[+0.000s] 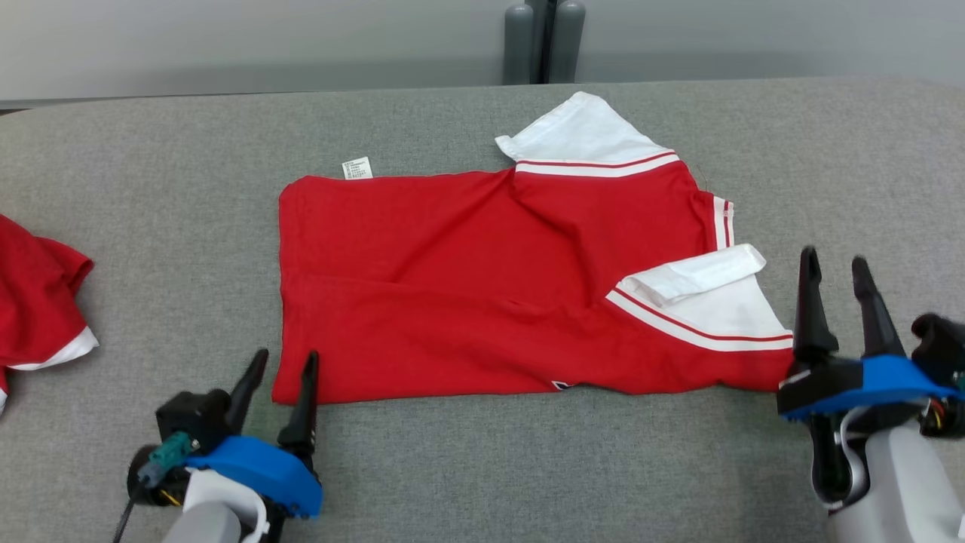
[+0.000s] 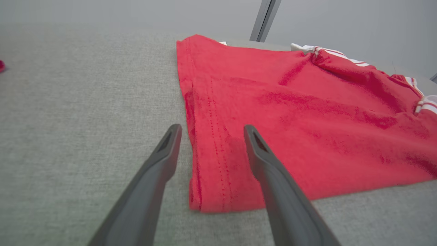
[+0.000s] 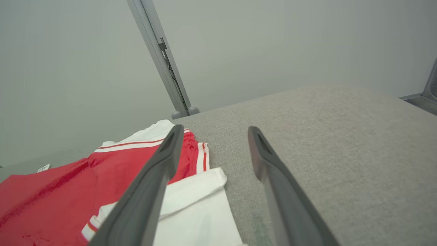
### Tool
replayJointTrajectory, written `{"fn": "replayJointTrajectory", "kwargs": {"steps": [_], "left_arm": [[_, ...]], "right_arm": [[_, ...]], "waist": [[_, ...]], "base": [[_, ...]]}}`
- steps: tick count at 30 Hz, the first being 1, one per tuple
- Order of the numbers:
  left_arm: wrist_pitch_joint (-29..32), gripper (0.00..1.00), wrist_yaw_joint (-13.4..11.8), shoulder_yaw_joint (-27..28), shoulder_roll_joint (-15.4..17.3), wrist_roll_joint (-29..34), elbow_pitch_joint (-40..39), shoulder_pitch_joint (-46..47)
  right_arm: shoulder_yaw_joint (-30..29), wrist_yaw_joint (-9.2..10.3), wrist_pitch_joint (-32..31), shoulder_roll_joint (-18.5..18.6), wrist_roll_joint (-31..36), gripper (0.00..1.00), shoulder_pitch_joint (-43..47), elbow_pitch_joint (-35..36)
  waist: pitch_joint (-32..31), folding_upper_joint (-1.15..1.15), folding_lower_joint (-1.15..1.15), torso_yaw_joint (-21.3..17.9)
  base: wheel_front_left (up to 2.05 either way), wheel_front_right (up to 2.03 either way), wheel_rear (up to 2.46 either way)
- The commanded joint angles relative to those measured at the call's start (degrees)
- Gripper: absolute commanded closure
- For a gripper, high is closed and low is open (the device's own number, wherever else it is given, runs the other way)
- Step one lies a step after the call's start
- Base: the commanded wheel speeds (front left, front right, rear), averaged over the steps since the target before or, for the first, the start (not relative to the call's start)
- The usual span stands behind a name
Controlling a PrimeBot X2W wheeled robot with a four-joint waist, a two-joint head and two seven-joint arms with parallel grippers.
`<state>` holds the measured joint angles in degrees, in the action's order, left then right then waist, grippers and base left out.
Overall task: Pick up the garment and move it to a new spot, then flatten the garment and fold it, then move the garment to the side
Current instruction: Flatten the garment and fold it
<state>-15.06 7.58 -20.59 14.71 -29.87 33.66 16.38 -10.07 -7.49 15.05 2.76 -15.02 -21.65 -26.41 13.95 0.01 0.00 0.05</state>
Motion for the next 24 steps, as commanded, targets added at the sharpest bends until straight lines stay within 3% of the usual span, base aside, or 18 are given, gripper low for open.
{"fn": "replayJointTrajectory", "kwargs": {"steps": [1,12,13,14,16,17,22,23,24], "left_arm": [[-0.15,0.00,-0.15,0.03,-0.37,-0.67,0.24,-1.46],[0.03,0.00,-0.15,-1.28,0.22,-2.62,3.52,-1.20],[0.06,0.06,-0.15,-1.66,0.14,-2.85,4.21,-1.09],[0.18,0.33,-0.15,-2.22,0.14,-2.94,4.90,-1.08],[0.36,0.65,-0.13,-3.30,0.07,-3.62,6.17,-0.87],[0.40,1.00,-0.12,-4.17,0.15,-3.84,6.67,-0.76],[0.60,1.00,-0.13,-8.20,0.86,-6.70,8.39,-0.29],[0.62,1.00,-0.13,-8.63,0.96,-7.20,8.39,-0.13],[0.64,1.00,-0.12,-8.94,1.01,-7.60,8.29,0.01]], "right_arm": [[-0.18,-0.01,0.18,0.25,-0.10,0.00,2.07,0.27],[0.85,-0.01,0.18,0.26,5.10,0.00,8.90,-2.08],[1.14,-0.01,0.19,0.27,5.82,0.00,8.84,-2.74],[1.32,-0.01,0.19,0.27,6.18,0.00,8.52,-3.22],[1.77,-0.01,0.18,0.27,6.75,0.00,7.80,-4.02],[2.19,-0.01,0.18,0.26,7.25,0.00,7.53,-4.84],[4.38,-0.01,-0.03,0.12,7.65,0.00,5.15,-12.70],[5.06,-0.01,-0.17,0.08,7.56,0.99,4.70,-14.12],[5.65,-0.01,-0.30,-0.11,7.26,1.00,4.35,-15.08]], "waist": [[-0.13,-0.01,0.00,-0.08],[1.31,-0.01,0.00,-1.93],[1.56,-0.01,0.00,-2.05],[1.75,-0.01,0.00,-2.12],[2.18,-0.01,0.00,-2.19],[2.38,-0.01,0.00,-2.18],[3.17,-0.01,0.00,-1.72],[3.21,-0.01,0.00,-1.61],[3.21,-0.01,0.00,-1.50]], "base": [[0.00,0.00,0.00],[0.00,0.00,0.00],[0.00,0.00,0.00],[0.00,0.00,0.00],[0.00,0.00,0.00],[0.00,0.00,0.00],[0.00,0.00,0.00],[0.00,0.00,0.00],[0.00,0.00,0.00]]}}
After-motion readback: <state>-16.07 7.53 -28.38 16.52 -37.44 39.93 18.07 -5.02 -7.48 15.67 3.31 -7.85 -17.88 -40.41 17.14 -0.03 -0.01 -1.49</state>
